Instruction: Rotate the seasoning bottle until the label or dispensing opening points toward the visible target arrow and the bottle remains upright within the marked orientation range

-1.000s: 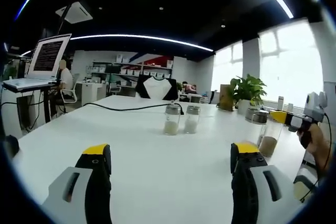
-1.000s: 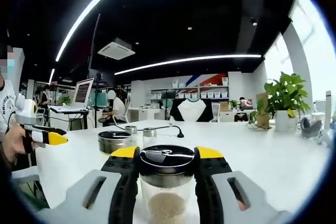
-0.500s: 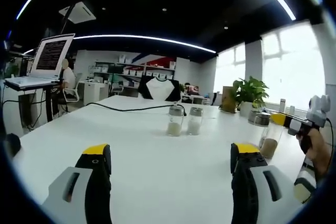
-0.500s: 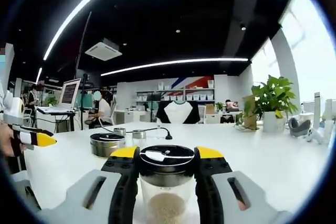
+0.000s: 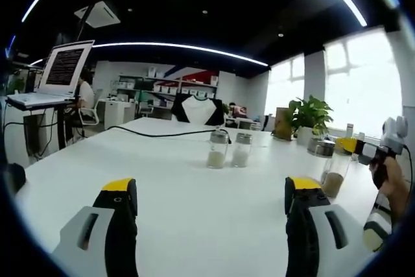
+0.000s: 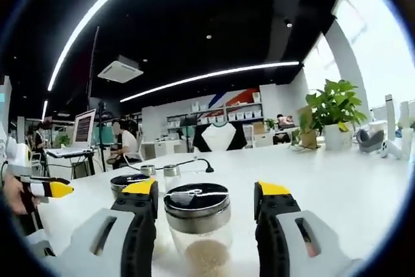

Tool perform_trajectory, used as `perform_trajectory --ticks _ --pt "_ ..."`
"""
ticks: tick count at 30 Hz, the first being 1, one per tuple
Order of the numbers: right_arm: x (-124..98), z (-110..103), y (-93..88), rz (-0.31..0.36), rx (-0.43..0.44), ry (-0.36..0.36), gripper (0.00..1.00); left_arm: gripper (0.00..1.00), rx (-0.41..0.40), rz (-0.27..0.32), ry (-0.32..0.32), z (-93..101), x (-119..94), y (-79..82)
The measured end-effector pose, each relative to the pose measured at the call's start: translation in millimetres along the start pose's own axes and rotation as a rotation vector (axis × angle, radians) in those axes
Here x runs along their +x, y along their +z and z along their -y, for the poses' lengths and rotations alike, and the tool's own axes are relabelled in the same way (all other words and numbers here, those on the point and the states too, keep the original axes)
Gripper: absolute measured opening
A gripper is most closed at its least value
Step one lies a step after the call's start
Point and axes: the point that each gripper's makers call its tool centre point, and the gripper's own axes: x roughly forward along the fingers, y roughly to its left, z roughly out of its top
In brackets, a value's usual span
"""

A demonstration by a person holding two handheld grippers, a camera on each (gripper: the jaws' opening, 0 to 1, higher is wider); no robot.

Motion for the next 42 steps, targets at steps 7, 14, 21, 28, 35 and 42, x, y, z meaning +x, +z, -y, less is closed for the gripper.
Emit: perform_trajectory --ticks 7,14,21,28,35,42 --pt "-12 -7 12.4 -0.029 0.017 0.088 0.58 1.0 -0.012 -0.005 -0.005 1.7 1 -2.9" --pt "-14 -13 12.9 -0.068 -0.017 0.188 0.54 0.99 -0.017 -0.001 -0.008 0.4 0 -1.4" --pt "-11 -24 6.3 -0.133 -0.004 0.444 0.56 0.99 -0.018 0.004 -0.001 -1.8 -1 0.7" --pt "-14 -22 3.8 -0.149 -0.014 0.603 0.56 0.99 -0.022 0.002 0.004 -1.3 -1 0.2" --pt "-18 -18 -6.3 -0.187 0.042 0.743 0.56 0.99 -0.026 0.003 0.006 -2.2 -1 0.4" --pt "-13 -21 -19.0 -0.185 0.065 0.791 0.55 0.99 -0.03 -0.002 -0.006 2.3 -1 -0.6"
